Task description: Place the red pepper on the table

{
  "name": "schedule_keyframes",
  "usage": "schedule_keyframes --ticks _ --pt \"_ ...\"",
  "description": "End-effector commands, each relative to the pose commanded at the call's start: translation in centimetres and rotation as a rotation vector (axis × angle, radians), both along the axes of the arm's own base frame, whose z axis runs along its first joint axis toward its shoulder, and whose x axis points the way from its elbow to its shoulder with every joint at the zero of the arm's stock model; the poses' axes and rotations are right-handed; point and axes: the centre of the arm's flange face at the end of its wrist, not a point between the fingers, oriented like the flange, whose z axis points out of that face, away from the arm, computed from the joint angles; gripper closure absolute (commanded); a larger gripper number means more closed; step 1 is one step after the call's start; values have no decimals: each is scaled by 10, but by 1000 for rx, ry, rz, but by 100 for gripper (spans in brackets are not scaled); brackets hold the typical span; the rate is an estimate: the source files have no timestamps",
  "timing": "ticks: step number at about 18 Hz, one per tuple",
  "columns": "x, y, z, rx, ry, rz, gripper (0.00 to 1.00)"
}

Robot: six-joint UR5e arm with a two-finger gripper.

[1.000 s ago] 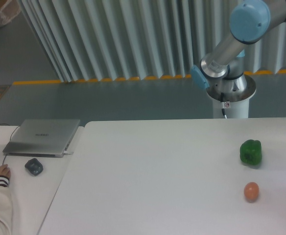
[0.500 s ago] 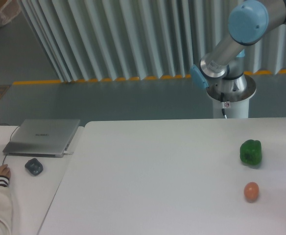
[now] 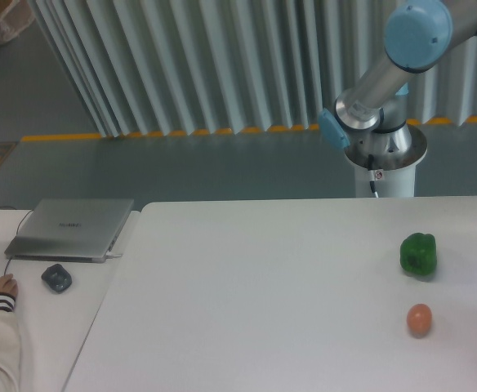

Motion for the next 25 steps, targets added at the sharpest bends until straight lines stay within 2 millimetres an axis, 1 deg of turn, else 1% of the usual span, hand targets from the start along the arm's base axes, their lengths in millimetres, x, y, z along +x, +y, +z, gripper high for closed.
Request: schedule_keyframes --ticks 4,6,13,14,15,20,22,23,24,25 --pt "-2 0 -2 2 1 4 0" --pt "-4 5 -9 4 -4 6 0" --pt "-2 10 -9 15 0 20 0" --pt "-1 11 -11 17 -2 24 4" --pt "0 11 -11 19 -2 31 13" --pt "-3 11 -13 20 1 36 8" --pt "-3 11 -13 19 -1 34 9" --pt "-1 11 -14 19 -4 34 13" --pt "-1 11 -14 17 -3 37 29" --pt "0 11 -13 18 -2 45 40"
